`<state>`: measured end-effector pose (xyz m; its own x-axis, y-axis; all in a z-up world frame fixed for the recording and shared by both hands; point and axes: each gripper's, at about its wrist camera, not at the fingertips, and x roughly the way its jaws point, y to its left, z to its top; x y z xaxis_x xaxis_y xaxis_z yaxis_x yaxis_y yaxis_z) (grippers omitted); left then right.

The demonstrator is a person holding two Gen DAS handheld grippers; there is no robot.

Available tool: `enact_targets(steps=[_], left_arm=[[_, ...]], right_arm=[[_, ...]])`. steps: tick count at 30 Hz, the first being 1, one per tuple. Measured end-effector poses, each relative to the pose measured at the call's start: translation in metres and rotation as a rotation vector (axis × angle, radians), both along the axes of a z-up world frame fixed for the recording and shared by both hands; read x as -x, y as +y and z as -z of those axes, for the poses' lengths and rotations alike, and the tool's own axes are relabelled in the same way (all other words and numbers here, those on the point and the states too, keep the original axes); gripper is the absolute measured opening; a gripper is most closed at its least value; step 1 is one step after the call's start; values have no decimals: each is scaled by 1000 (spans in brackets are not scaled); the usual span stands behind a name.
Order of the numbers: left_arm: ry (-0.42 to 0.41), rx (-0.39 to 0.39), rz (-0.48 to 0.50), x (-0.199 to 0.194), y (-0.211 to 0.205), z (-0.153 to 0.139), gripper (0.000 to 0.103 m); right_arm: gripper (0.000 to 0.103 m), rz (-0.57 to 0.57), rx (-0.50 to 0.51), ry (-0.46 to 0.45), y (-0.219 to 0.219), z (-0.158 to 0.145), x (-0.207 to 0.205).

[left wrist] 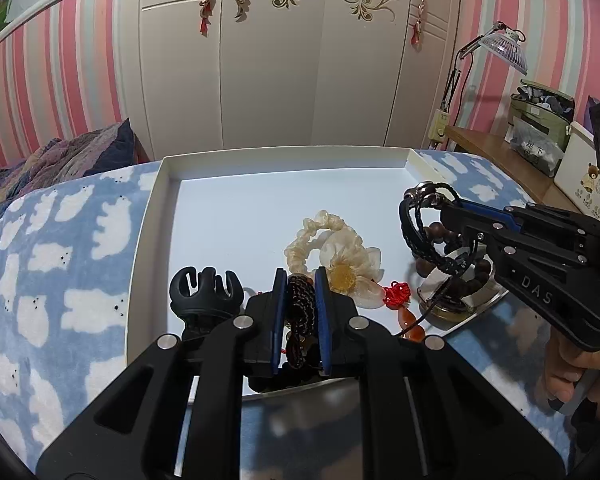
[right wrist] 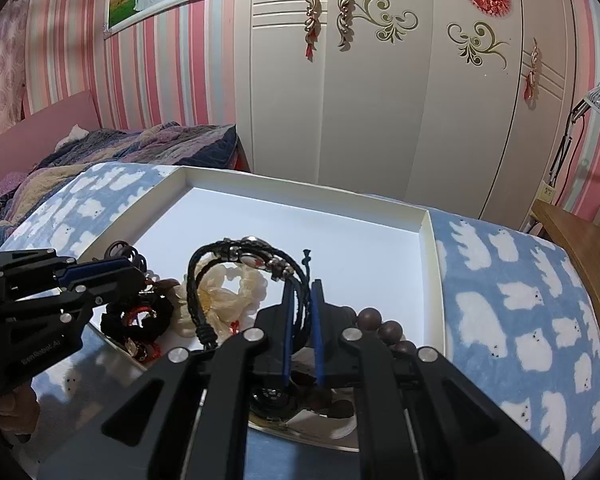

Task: Organize jewelry
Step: 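Lower pendant and braided bracelet into the tray and open both tools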

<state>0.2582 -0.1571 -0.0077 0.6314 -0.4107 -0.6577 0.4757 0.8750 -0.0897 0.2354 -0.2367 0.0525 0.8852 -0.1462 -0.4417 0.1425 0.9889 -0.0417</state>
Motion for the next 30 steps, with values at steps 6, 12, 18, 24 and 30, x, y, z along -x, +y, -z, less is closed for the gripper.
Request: enact_targets(steps=[6,12,18,24,30], left_arm=[[-5,-3,0,0,2,-1,12],[-6,-5,-3,0,2,-2,12],[-10,-11,-3,0,1,-2,12],[-12,-13,-6,0,2,-2,12],[-13,-13,-8,1,3,-2,12]], right_arm=[[11,3,-2,5,-1,1,-1],[11,1,-2,6,-1,1,-1],[11,2,-2,6,-2,1,-1],[11,3,-2,8,-2,2,-1],[11,4,-6,15,-4,3,-1]])
